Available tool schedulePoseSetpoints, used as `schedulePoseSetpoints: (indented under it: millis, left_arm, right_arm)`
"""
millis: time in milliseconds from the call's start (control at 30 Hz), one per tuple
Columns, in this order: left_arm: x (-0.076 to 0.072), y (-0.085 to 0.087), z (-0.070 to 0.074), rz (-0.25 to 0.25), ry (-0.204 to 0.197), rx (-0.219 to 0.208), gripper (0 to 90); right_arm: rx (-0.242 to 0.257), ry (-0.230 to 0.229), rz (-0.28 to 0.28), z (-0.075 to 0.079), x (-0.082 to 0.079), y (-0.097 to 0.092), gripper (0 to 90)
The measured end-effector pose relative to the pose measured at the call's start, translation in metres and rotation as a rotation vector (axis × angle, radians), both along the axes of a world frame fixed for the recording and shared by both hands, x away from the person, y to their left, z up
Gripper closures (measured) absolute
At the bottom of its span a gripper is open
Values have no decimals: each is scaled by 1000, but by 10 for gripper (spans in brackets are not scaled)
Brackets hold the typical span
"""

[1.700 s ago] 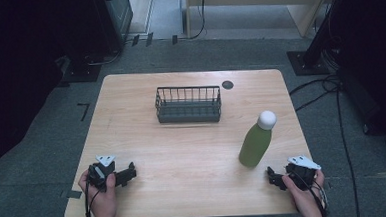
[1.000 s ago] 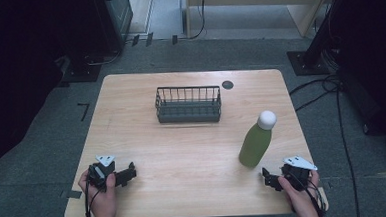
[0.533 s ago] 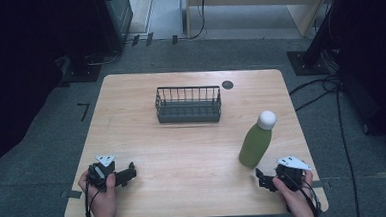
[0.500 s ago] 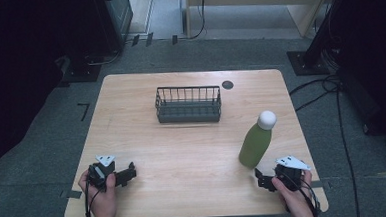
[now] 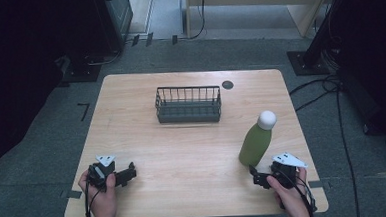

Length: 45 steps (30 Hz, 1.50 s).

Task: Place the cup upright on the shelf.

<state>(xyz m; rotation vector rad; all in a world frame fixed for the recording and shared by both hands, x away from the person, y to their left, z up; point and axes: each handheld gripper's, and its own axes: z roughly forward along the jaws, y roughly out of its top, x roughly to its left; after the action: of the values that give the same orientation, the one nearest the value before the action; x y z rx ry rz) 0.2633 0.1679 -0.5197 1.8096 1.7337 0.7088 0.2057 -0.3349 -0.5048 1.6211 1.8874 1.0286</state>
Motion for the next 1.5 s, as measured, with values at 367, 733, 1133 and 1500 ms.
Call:
schedulePoseSetpoints:
  millis: [367, 733, 1133, 1500]
  left_arm:
    - [0, 0, 0, 0, 0, 0, 0]
    - [0, 0, 0, 0, 0, 0, 0]
    - [0, 0, 0, 0, 0, 0, 0]
    - [0, 0, 0, 0, 0, 0, 0]
  right_arm:
    - [46, -46, 2, 17, 8, 7, 0]
    - [41, -95, -2, 34, 20, 17, 16]
    - [17, -173, -23, 50, 29, 26, 69]
    - [2, -237, -30, 56, 29, 33, 166]
